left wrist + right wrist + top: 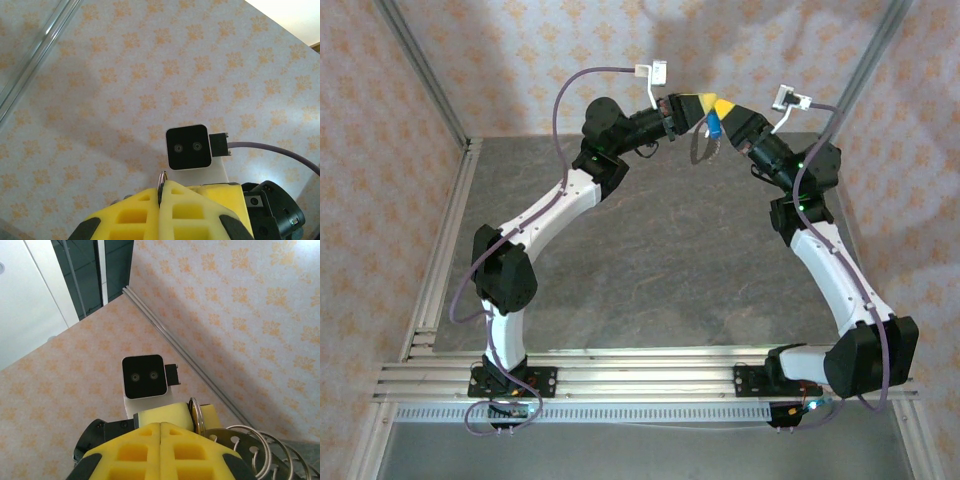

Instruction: Put the keys on the keyring

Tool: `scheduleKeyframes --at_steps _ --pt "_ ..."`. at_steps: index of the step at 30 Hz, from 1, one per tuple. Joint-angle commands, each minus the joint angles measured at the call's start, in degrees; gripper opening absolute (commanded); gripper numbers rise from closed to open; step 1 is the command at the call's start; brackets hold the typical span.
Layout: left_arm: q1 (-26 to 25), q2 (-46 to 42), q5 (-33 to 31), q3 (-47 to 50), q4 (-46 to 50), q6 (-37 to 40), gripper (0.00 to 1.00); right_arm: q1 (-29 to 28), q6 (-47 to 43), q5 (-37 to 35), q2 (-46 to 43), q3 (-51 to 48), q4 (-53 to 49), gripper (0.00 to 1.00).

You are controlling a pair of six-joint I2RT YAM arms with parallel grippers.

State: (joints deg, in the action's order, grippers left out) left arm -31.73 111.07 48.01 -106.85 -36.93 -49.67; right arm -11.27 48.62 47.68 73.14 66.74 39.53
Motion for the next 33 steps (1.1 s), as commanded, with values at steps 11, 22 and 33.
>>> scheduleKeyframes --at_steps 11,22,33 --pt "0.28 -0.72 0.86 -1.78 -3.92 -0.34 0.0 4.19 -2.74 -2.5 -6.53 -1.15 -2.0 0.18" --pt "0.26 -1.03 1.21 -1.61 -5.41 -1.35 0.0 5.32 -1.6 -4.82 -4.0 -0.8 -0.65 0.22" --pt "0.21 -1.03 1.03 -1.75 -5.44 -1.44 0.0 3.62 1.03 -3.32 -1.27 0.47 3.47 0.36"
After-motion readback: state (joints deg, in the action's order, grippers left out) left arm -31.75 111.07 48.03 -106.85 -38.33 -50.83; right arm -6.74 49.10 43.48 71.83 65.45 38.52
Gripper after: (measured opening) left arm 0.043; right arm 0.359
